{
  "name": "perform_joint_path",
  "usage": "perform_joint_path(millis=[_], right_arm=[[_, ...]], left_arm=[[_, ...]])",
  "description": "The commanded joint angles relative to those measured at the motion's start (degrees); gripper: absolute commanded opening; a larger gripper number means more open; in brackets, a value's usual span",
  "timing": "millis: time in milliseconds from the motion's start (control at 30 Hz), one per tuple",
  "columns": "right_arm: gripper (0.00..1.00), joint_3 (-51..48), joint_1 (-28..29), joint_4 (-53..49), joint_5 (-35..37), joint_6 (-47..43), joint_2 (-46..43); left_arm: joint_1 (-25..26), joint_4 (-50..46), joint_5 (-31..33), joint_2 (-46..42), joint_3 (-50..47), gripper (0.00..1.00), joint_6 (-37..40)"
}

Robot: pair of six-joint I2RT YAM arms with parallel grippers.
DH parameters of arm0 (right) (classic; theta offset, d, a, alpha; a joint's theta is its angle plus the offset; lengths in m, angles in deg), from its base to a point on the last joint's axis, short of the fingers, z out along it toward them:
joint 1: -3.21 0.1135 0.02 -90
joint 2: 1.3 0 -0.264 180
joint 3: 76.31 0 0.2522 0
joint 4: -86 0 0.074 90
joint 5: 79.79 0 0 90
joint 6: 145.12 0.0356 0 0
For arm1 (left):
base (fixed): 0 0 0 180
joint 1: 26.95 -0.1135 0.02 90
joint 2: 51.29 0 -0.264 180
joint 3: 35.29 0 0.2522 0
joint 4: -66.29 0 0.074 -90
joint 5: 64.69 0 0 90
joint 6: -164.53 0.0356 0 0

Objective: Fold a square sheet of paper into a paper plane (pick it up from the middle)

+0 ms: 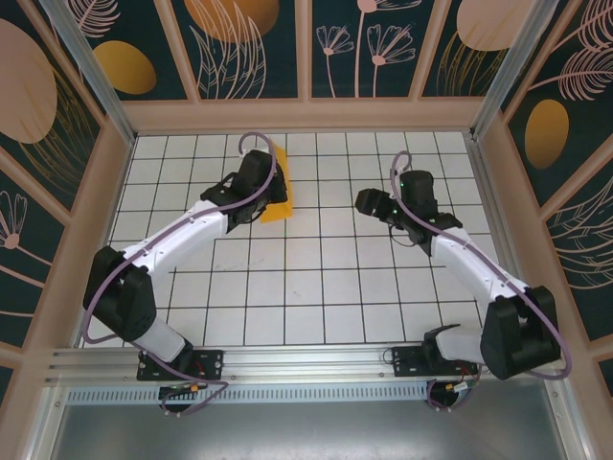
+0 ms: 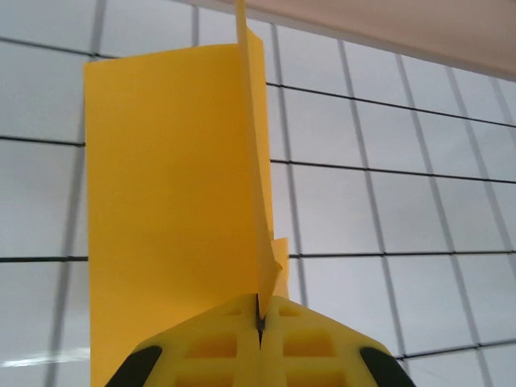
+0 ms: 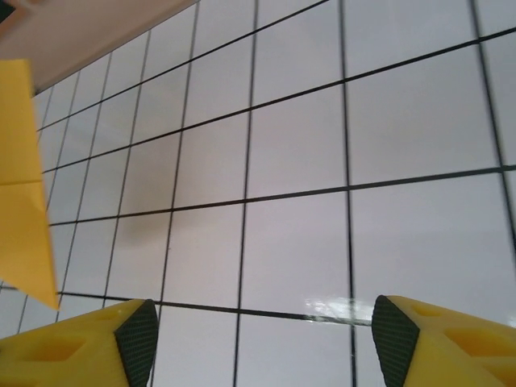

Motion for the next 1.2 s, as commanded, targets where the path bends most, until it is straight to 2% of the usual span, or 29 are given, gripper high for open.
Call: perform_joint_path(millis=[0, 200, 400, 567, 767, 1167], right_arm=[[0.76, -2.5, -1.2, -1.2, 6.3, 2.1, -4.3], [0.86, -6.6, -4.6, -1.7, 12.2, 6.1, -10.6], [0.90, -9.2, -8.6, -3.0, 13.6, 8.2, -15.8], [0.91, -10.0, -10.8, -3.6, 12.7, 8.5, -16.4], [0.91, -10.5, -12.6, -3.4, 10.8, 9.0, -16.2], [0.90, -11.8, -15.0, -3.0, 8.2, 9.9, -15.8]], left_arm=[[2.2, -10.8, 13.1, 3.7, 5.2, 0.05, 7.8], [6.2, -15.8, 27.0, 16.7, 14.8, 0.05, 10.6], [8.0, -19.6, 35.2, 29.5, 25.1, 0.04, 12.4], [9.9, -21.0, 39.2, 37.5, 31.5, 0.04, 14.7], [12.8, -25.7, 40.4, 44.4, 37.6, 0.06, 13.2], [14.5, -22.9, 29.0, 44.4, 35.2, 0.11, 8.4]])
